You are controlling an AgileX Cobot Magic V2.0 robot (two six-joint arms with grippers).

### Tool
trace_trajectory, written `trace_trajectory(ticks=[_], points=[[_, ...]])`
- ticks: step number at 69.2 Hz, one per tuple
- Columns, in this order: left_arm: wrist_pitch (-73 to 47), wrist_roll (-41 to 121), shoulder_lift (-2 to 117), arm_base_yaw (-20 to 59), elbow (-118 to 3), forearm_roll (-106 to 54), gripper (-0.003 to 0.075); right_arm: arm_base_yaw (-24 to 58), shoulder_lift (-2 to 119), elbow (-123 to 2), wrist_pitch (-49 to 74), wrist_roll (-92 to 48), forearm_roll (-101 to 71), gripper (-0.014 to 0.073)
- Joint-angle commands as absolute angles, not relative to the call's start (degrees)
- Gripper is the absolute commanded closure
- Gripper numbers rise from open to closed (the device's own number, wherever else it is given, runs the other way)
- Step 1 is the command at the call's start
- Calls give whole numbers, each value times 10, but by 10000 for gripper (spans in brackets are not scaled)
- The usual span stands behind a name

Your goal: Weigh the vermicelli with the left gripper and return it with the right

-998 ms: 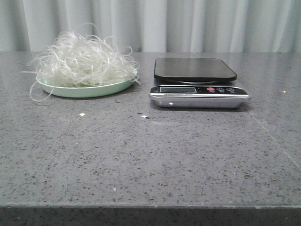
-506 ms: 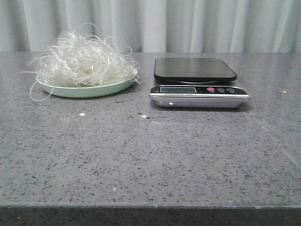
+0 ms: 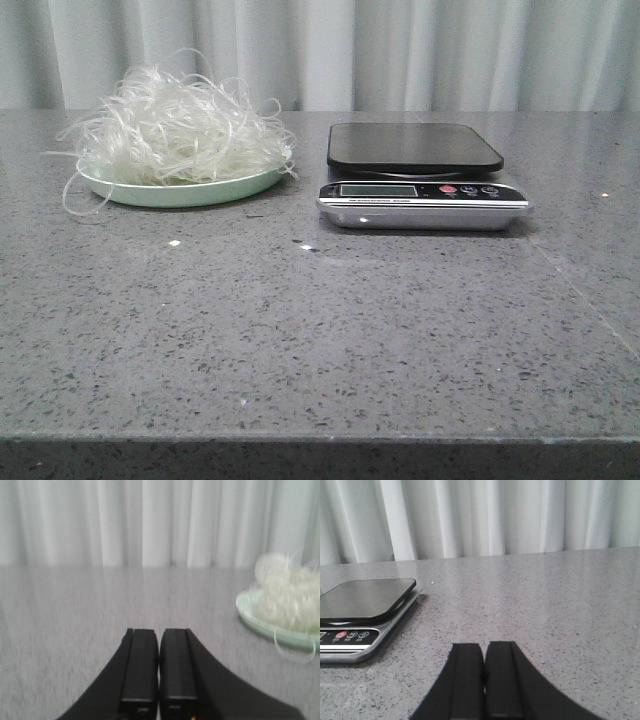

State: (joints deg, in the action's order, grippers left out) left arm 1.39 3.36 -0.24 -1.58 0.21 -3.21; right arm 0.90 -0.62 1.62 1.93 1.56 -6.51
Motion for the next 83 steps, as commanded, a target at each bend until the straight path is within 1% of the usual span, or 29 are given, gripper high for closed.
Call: trace_trajectory(ticks=[1, 6, 11, 21, 27, 32, 38, 45, 50, 57, 62, 66, 71, 83], points=[[171, 32, -10, -18, 5, -35, 584, 6, -15, 12, -31, 15, -66, 443], [235, 32, -4, -18, -11, -35, 584, 6, -15, 12, -31, 15, -66, 443], [224, 32, 10, -18, -51, -35, 584, 6, -15, 12, -31, 15, -66, 443], [121, 32, 81, -17, -200, -5, 584, 6, -15, 12, -32, 15, -66, 443], [57, 32, 152, -17, -304, 0, 584, 6, -15, 12, -32, 15, -66, 443], [-22, 32, 217, -17, -408, -3, 584, 6, -15, 12, -34, 15, -66, 443], [-102, 32, 288, -17, -499, -10, 582, 6, -15, 12, -36, 15, -66, 443], [-172, 32, 368, -17, -579, -23, 572, 6, -15, 12, -36, 15, -66, 443], [-217, 46, 434, -15, -627, -57, 508, 6, -15, 12, -36, 15, -66, 443], [-257, 133, 519, 10, -685, -139, 375, 6, -15, 12, -31, 15, -66, 443], [-279, 153, 577, 33, -719, -178, 279, 6, -15, 12, -28, 15, -66, 443], [-301, 153, 621, 49, -748, -199, 230, 6, -15, 12, -27, 15, -66, 443], [-328, 153, 675, 63, -777, -216, 201, 6, -15, 12, -27, 15, -66, 443], [-405, 153, 795, 69, -858, -244, 183, 6, -15, 12, -27, 15, -66, 443]])
